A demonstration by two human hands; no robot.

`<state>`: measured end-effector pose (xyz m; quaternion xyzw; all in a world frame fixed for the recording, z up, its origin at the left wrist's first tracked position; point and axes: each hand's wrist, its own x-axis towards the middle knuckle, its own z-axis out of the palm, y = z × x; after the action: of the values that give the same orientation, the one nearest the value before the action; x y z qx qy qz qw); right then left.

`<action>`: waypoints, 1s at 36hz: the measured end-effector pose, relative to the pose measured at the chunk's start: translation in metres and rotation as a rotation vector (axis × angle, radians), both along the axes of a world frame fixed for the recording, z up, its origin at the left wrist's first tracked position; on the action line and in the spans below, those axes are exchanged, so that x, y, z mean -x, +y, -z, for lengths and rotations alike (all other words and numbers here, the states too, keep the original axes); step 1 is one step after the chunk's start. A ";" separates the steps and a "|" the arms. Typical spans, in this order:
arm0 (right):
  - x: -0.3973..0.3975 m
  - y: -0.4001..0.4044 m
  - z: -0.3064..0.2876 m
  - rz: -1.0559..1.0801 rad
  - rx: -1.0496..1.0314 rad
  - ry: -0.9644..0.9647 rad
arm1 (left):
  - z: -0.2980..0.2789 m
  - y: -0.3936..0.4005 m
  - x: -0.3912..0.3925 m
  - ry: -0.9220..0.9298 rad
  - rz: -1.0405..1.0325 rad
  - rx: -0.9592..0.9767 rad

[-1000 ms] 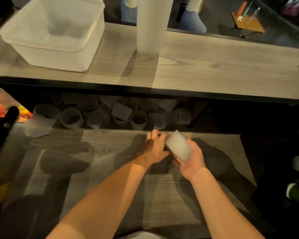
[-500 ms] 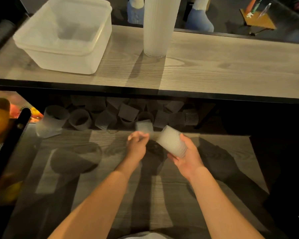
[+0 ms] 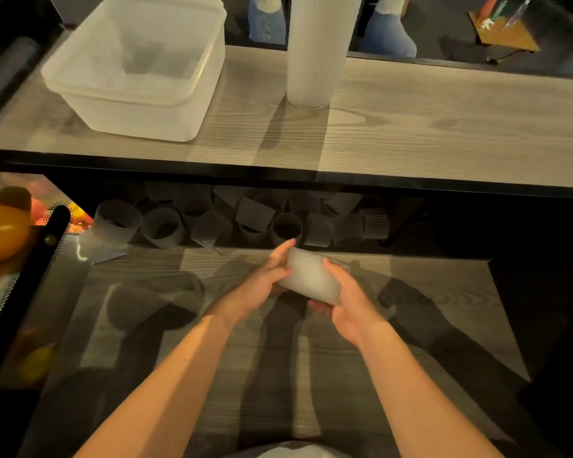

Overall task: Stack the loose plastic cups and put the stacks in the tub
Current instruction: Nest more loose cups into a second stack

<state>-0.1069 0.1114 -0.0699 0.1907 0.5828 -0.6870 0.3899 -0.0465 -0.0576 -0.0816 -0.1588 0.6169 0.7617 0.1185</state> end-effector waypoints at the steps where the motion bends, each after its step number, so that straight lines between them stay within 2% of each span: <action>1: 0.000 0.000 0.000 0.007 0.002 -0.004 | 0.000 0.005 0.003 -0.022 0.016 -0.027; 2: 0.000 0.000 0.000 0.019 -0.002 0.000 | 0.000 0.010 0.007 -0.016 -0.007 -0.022; 4: 0.002 0.002 0.001 0.051 -0.022 0.019 | -0.001 0.016 0.020 0.015 -0.182 0.089; 6: 0.004 0.004 0.003 0.092 -0.055 0.033 | 0.001 0.015 0.035 -0.009 -0.343 0.355; 7: 0.005 0.005 0.004 0.116 -0.070 0.035 | 0.005 0.011 0.043 -0.042 -0.301 0.545; 10: 0.009 0.008 0.005 0.173 -0.070 0.036 | 0.015 -0.001 0.059 -0.146 0.171 1.026; 11: 0.010 0.009 0.005 0.181 -0.062 0.037 | 0.016 -0.003 0.061 -0.153 0.280 1.114; 13: 0.012 0.011 0.005 0.202 -0.047 0.035 | 0.019 -0.005 0.062 -0.110 0.320 1.212; 16: 0.013 0.013 0.007 0.238 -0.040 0.032 | 0.022 -0.003 0.049 -0.002 0.122 1.218; 18: 0.013 0.014 0.009 0.269 -0.052 0.025 | 0.023 -0.001 0.035 0.087 -0.060 1.135; 20: 0.012 0.014 0.011 0.305 -0.063 0.019 | 0.019 -0.001 0.022 0.127 -0.169 0.957; 24: 0.010 0.011 0.013 0.330 -0.095 0.023 | 0.007 -0.006 0.004 0.076 -0.246 0.470; 26: 0.009 0.011 0.013 0.331 -0.097 0.012 | 0.004 -0.012 0.001 0.033 -0.337 0.340; 30: 0.004 0.007 0.012 0.262 -0.077 0.022 | 0.002 -0.012 0.007 -0.057 -0.506 0.383; 34: 0.000 -0.001 0.010 0.253 -0.090 0.028 | -0.002 0.008 0.008 0.013 -0.348 0.476; 36: 0.000 0.001 0.011 0.273 -0.090 0.033 | 0.002 0.015 0.009 0.074 -0.236 0.680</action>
<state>-0.1064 0.1127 -0.0808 0.2741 0.5882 -0.7097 0.2743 -0.0554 -0.0427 -0.0832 -0.2316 0.8163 0.5267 -0.0521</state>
